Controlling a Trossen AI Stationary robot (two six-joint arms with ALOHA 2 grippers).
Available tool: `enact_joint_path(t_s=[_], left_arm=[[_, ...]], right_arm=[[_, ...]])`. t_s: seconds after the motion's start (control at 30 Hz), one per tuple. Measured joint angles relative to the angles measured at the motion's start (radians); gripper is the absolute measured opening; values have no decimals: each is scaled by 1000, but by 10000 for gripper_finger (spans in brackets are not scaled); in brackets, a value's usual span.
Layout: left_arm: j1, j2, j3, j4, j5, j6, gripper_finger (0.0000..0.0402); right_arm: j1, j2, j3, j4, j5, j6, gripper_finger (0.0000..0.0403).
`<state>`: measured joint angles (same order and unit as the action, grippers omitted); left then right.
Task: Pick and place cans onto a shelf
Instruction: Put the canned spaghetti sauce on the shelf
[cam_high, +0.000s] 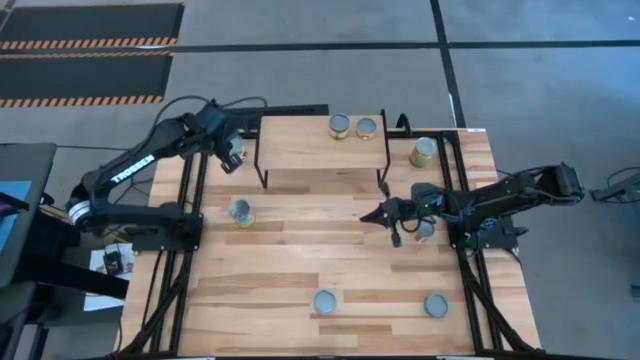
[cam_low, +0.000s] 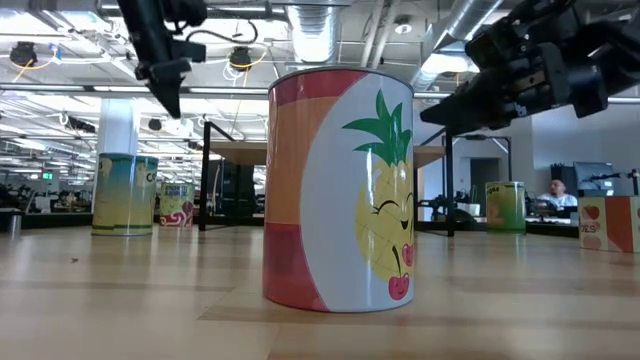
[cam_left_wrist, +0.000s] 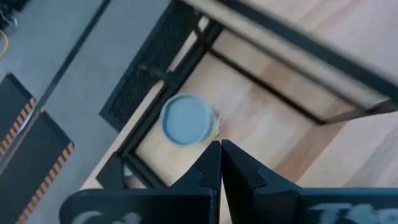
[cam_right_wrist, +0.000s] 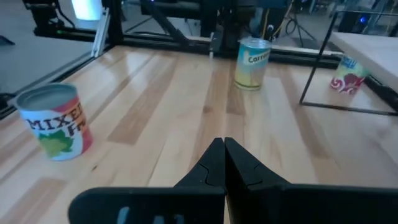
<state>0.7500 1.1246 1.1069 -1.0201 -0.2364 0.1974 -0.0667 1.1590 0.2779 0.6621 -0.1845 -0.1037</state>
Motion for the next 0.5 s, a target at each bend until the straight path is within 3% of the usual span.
enact_joint_path(t_s=[0.1,0.23,0.5], left_arm=[[48,28,-25,61,39,61,0],[97,12,-162,208,126,131,0],[161,-19,-386,429,81,264,0]], right_arm=[[8,-40,-4,-76,-1,1,11],[26,-77,-28,-90,-1,-1,11],[56,-120,-41,-95,2,6,11]])
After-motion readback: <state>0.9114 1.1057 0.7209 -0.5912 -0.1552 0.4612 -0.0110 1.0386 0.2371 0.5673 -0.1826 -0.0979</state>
